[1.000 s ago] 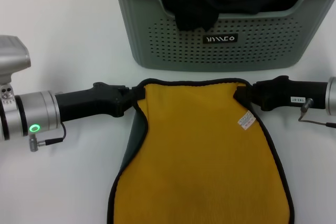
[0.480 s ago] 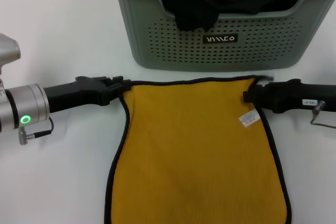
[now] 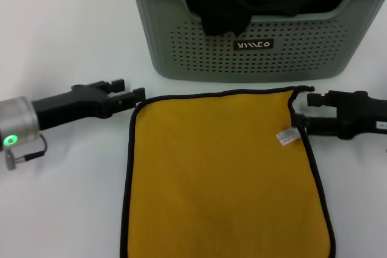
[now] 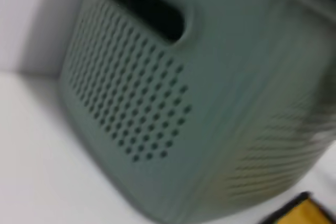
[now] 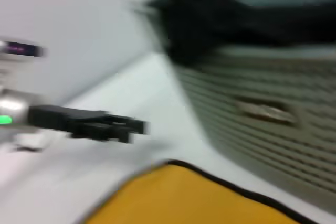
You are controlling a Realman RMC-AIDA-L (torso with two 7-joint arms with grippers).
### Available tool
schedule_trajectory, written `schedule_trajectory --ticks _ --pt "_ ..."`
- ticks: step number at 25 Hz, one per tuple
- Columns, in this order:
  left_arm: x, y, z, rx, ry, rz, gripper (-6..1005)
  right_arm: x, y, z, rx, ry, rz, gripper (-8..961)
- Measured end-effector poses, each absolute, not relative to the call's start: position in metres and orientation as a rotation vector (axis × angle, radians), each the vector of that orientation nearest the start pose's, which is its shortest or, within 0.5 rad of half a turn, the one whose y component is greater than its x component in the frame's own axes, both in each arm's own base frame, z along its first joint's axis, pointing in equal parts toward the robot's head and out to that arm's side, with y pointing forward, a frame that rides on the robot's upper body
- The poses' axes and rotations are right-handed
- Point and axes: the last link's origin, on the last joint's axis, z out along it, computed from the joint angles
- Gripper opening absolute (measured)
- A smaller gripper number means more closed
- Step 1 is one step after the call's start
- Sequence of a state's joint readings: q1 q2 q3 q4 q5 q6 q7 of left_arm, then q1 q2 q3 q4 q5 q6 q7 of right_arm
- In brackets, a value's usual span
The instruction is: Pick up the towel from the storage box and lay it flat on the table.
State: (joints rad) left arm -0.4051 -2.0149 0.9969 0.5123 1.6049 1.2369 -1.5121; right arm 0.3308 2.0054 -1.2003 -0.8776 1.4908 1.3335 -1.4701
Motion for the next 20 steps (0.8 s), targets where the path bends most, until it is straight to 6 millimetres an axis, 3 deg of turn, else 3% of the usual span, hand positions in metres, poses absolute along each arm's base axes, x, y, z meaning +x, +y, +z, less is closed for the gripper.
schedule_trajectory --ticks 5,8,9,10,16,20 --pt "-0.283 0.297 -0.005 -2.558 -0.858 -0.910 717 0.245 0.294 0.016 -2.826 0.518 0.831 727" --pt "-0.279 0.292 -0.005 -2.588 -0.829 -0.933 770 0.234 0.282 0.016 -2.909 0.338 0.906 788" --pt "-0.263 0.274 -0.006 -2.721 -0.675 -1.044 787 0.230 0.277 0.015 -2.944 0.254 0.937 808" --pt "-0.259 0.270 -0.005 -2.748 -0.634 -1.075 805 0.224 0.273 0.013 -2.968 0.170 0.965 807" --pt "-0.240 0.240 0.000 -2.867 -0.308 -1.296 791 0.203 0.261 0.004 -3.036 -0.110 0.995 801" --pt "-0.238 0.234 0.001 -2.865 -0.238 -1.333 791 0.194 0.256 0.003 -3.052 -0.208 0.992 801"
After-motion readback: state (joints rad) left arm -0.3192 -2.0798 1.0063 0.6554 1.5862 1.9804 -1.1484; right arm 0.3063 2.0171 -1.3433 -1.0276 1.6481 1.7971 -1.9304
